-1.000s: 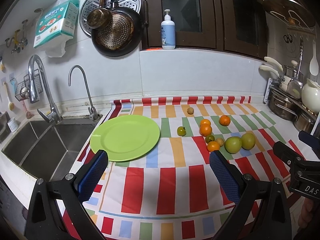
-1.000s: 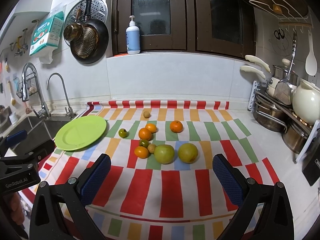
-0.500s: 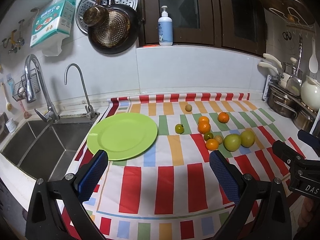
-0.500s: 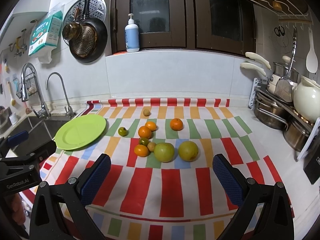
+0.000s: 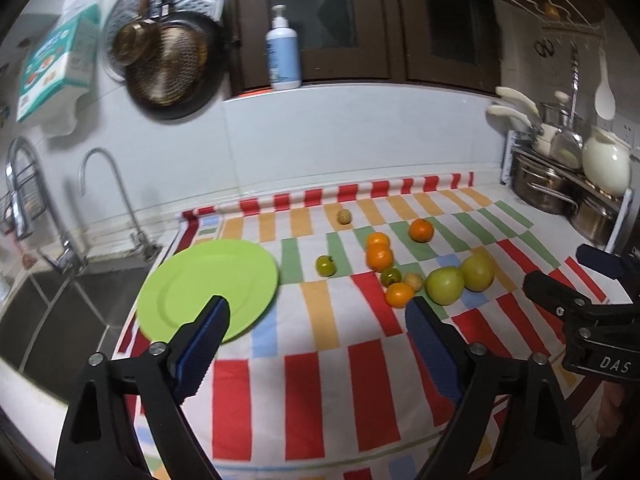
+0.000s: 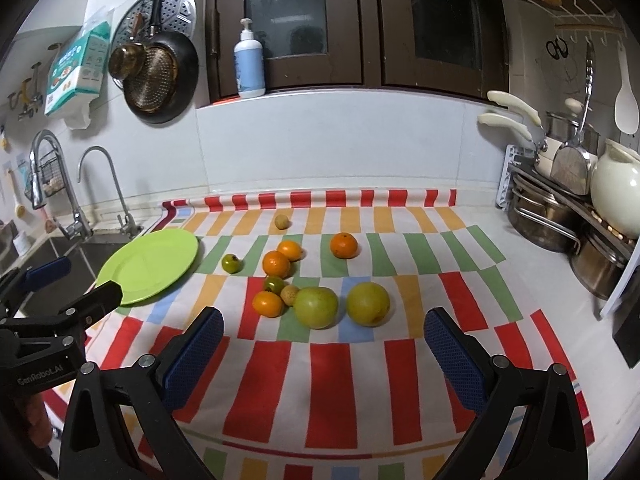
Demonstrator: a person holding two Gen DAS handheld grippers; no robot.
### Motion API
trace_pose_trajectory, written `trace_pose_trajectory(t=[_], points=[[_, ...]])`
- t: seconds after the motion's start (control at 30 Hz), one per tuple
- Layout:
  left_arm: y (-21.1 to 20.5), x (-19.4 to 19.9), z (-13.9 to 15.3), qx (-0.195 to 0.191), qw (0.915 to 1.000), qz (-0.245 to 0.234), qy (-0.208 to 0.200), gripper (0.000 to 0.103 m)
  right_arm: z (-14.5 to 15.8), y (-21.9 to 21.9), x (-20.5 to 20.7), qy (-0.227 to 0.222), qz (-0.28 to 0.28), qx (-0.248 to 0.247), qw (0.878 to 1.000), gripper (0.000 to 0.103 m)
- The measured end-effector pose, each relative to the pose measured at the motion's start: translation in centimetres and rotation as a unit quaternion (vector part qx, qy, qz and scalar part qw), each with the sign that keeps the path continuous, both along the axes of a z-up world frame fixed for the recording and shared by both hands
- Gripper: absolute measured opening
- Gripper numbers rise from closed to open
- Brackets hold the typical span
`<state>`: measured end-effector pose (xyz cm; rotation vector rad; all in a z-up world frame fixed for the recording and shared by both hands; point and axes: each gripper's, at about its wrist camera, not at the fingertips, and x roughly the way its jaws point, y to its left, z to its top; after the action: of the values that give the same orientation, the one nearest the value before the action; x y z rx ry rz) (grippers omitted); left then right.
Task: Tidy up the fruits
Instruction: 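Move left tool toward an orange while right tool reaches the large yellow pomelo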
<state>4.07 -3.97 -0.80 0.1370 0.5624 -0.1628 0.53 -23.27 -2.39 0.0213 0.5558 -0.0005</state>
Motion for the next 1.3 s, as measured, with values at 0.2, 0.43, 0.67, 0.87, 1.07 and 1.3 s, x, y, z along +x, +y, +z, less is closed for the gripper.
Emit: trace_pose_trajectory(t=[0.2,0.43,0.67,0.87,1.07,1.3], points=[[-2.0,2.2,-0.7,0.01,0.9991,-0.04,0.01,0.08,-0.8,-1.5,1.9,0.015,-0.016,0.011,1.0,0.095],[-4.2,5.5,-2.7,0.021,0.9961,-0.07,0.048,0.069,-2.5,-3.2,4.8,0.048,-0.027,0.015,0.998,0.089],[-6.1,8.0,-5.0,0.03,0.9918,-0.09,0.085,0.063,-5.0,-4.4,7.4,0.091,-0.026,0.021,0.995,0.081],[-7.1,10.0,-7.0,0.031,0.9869,-0.103,0.12,0.057,-6.7,-5.3,9.2,0.116,-0.026,0.027,0.993,0.077],[-7.9,11.5,-8.5,0.03,0.9824,-0.112,0.146,0.053,-8.2,-5.9,10.6,0.137,-0.02,0.034,0.99,0.074],[-8.5,12.6,-9.5,0.03,0.9793,-0.119,0.161,0.049,-9.2,-6.0,11.9,0.151,-0.014,0.036,0.988,0.074]])
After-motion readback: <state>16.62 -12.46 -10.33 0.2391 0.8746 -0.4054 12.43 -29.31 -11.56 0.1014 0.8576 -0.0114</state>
